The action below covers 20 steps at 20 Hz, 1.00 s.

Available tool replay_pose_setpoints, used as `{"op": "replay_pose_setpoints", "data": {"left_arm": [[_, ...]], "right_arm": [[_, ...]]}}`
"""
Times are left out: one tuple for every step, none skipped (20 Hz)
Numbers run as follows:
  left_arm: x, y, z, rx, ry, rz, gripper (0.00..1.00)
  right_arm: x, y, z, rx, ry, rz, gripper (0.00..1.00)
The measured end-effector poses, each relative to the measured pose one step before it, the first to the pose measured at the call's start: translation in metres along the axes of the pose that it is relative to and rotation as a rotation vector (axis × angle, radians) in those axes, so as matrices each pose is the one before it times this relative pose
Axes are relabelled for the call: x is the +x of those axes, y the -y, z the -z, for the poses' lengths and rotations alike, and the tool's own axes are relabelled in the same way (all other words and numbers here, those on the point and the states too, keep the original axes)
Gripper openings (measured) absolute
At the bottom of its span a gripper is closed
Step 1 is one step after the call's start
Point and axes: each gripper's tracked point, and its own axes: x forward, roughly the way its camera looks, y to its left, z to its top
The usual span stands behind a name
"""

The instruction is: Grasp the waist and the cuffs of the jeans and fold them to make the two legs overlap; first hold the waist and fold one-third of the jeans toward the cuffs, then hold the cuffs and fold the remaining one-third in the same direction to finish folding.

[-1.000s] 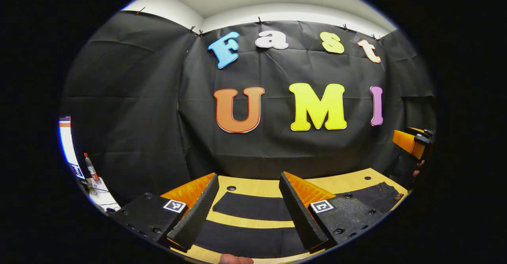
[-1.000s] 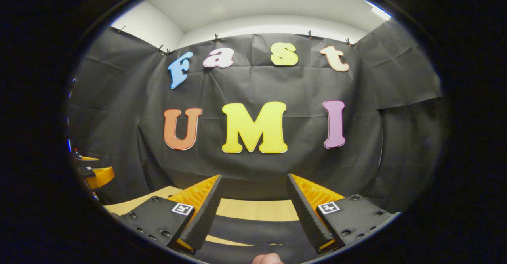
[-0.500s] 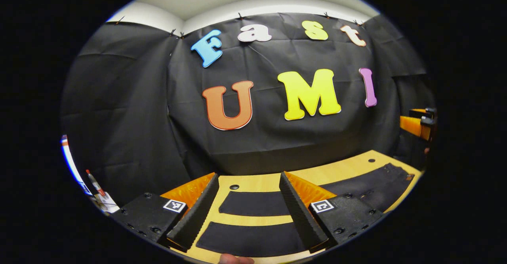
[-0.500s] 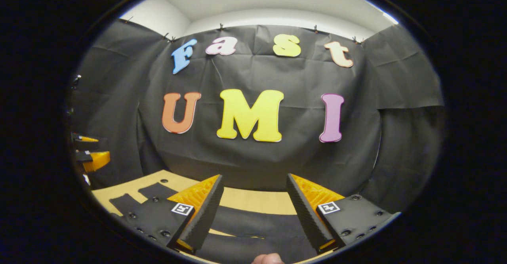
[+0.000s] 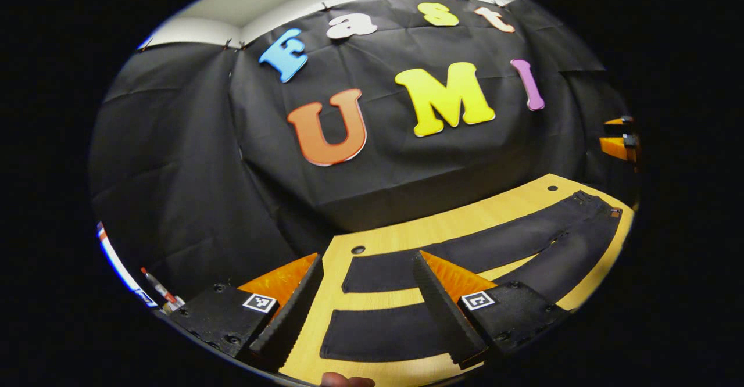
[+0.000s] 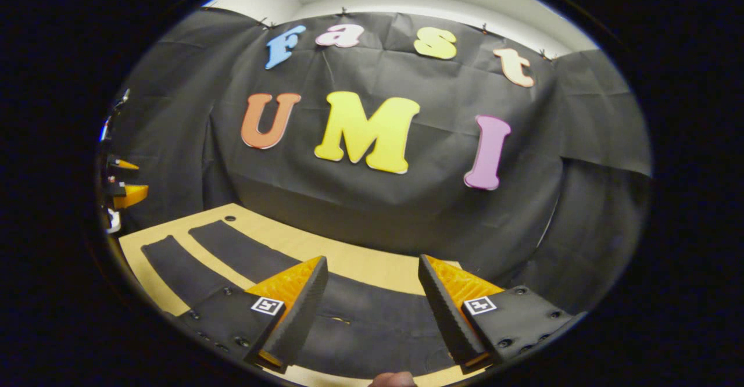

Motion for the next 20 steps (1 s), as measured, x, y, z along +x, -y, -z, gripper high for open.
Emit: {"op": "replay_pose_setpoints", "data": {"left_arm": [[-0.00080,-0.00480,0.01036,-0.04685,-0.03517,-0.01654,0.99],[0.00009,-0.00605,0.01171,-0.05162,-0.03906,-0.01394,0.99],[0.00051,-0.00442,0.01235,-0.05509,-0.03277,-0.00733,0.99],[0.00181,-0.00703,0.01754,-0.06000,-0.03958,-0.00950,1.00],[0.00238,-0.00585,0.01556,-0.06517,-0.04303,-0.00727,1.00],[0.00384,-0.00776,0.01675,-0.06787,-0.04412,-0.00556,1.00],[0.00477,-0.00618,0.01666,-0.07740,-0.04656,-0.00497,1.00],[0.00566,-0.00724,0.01636,-0.08726,-0.04479,-0.00023,1.00],[0.00637,-0.00416,0.01935,-0.10245,-0.05013,0.00444,1.00],[0.00496,-0.00786,0.01575,-0.11327,-0.04536,-0.00232,0.99],[0.00483,-0.00828,0.00996,-0.11240,-0.02997,0.00023,0.98],[0.00276,-0.01145,0.00852,-0.10128,-0.02217,-0.01216,0.99],[0.00180,-0.00736,0.00810,-0.09858,-0.01761,0.00099,0.99],[-0.00264,-0.00626,0.00485,-0.09422,-0.01251,-0.00023,0.99],[0.00029,-0.00350,0.00512,-0.09727,-0.01684,0.01053,0.99],[-0.00057,-0.00361,0.00404,-0.09160,-0.01061,0.00558,0.99],[-0.00104,-0.00364,0.00355,-0.07688,-0.00911,0.00255,0.99],[-0.00057,-0.00384,0.00448,-0.06462,-0.01065,0.00053,0.99],[-0.00170,-0.00218,0.00464,-0.05099,-0.01367,0.00422,0.99],[-0.00098,-0.00513,-0.00806,-0.03894,-0.00698,0.00343,0.99]], "right_arm": [[-0.00026,0.01029,0.01080,0.03361,-0.03236,0.02631,0.94],[0.00051,0.00980,0.01213,0.03389,-0.03545,0.02236,0.96],[0.00060,0.01193,0.01036,0.03079,-0.03173,0.02564,0.96],[0.00196,0.00927,0.01198,0.02985,-0.02865,0.02189,0.94],[0.00000,0.01329,0.01288,0.02900,-0.03503,0.02315,0.96],[-0.00142,0.01175,0.01415,0.03691,-0.02990,0.01752,0.96],[0.00178,0.01031,0.01218,0.04935,-0.03785,0.01716,0.96],[0.00253,0.00843,0.01259,0.05593,-0.04276,0.01322,0.94],[0.00318,0.00910,0.01141,0.06237,-0.04207,0.00472,0.96],[0.00197,0.00966,0.01214,0.05888,-0.03985,0.01172,0.97],[0.00312,0.00862,0.00846,0.05372,-0.03406,0.00548,0.97],[0.00296,0.00967,0.01212,0.05656,-0.03355,0.01367,0.99],[0.00186,0.00588,0.00766,0.06035,-0.03152,0.00397,0.99],[0.00494,0.00856,0.01089,0.05607,-0.03468,0.01024,0.94],[0.00385,0.00776,0.00862,0.04809,-0.03148,0.00865,0.94],[0.00673,0.00519,0.00808,0.04985,-0.02411,0.00685,0.94],[0.00400,0.00099,0.00417,0.05157,-0.02229,0.00226,0.99],[0.00200,0.00337,0.00439,0.04310,-0.01771,-0.00020,0.99],[0.00207,0.00266,0.00190,0.03717,-0.01355,-0.00584,0.99],[0.00316,0.00366,0.00231,0.03141,-0.00977,-0.00535,0.99]]}}
